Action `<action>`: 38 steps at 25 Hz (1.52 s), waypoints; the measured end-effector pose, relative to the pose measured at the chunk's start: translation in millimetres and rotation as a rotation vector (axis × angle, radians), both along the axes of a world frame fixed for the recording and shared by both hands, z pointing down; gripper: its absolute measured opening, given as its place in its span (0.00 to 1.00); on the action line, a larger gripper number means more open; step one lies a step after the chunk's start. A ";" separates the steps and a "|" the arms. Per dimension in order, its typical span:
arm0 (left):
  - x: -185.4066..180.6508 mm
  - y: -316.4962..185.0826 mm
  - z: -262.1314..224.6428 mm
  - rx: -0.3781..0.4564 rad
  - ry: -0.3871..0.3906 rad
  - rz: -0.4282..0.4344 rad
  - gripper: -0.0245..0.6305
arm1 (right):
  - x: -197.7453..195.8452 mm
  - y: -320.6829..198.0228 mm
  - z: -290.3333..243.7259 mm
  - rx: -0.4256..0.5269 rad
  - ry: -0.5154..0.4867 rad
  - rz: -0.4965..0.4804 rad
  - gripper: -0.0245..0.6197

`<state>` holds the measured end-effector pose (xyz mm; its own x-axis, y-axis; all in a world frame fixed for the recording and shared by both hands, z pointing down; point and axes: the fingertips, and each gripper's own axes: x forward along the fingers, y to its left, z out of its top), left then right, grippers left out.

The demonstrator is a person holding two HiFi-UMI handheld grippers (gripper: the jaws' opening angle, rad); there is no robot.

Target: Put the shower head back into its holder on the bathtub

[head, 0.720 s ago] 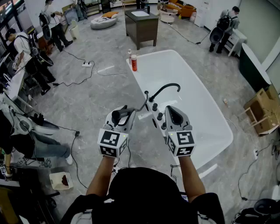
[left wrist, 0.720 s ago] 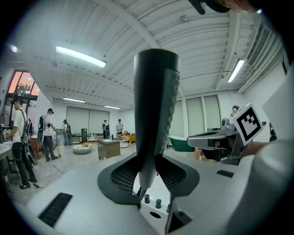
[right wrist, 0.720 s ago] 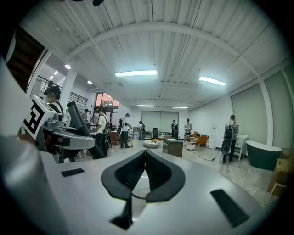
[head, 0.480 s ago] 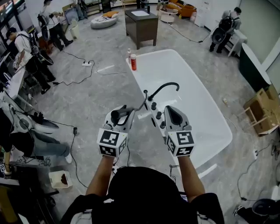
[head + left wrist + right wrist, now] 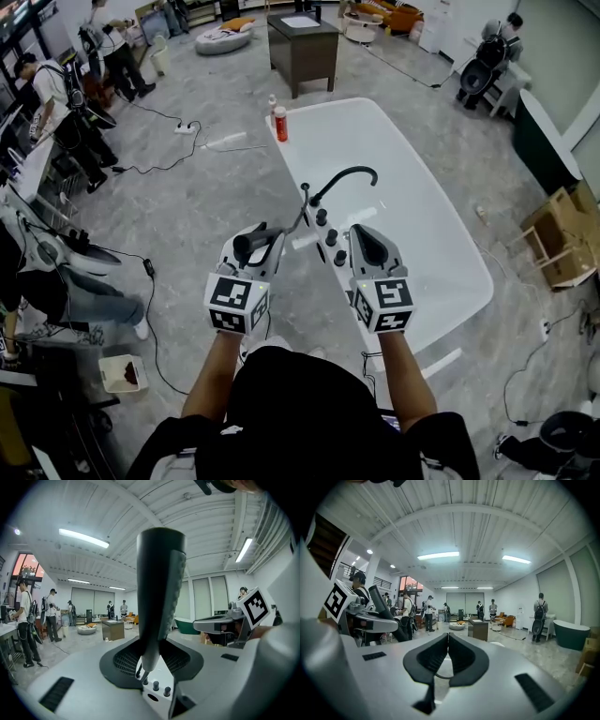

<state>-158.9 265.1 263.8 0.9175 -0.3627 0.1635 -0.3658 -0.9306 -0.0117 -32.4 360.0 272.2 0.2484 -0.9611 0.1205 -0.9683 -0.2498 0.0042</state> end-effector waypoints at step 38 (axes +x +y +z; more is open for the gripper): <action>95.7 -146.9 -2.2 -0.022 0.015 -0.004 0.26 | 84.5 -163.1 15.9 -0.037 -0.013 -0.050 0.07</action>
<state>-63.2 118.2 261.6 0.9183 -0.3629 0.1582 -0.3696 -0.9291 0.0146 52.1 196.9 288.1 0.1980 -0.9671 0.1596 -0.9797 -0.2005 0.0002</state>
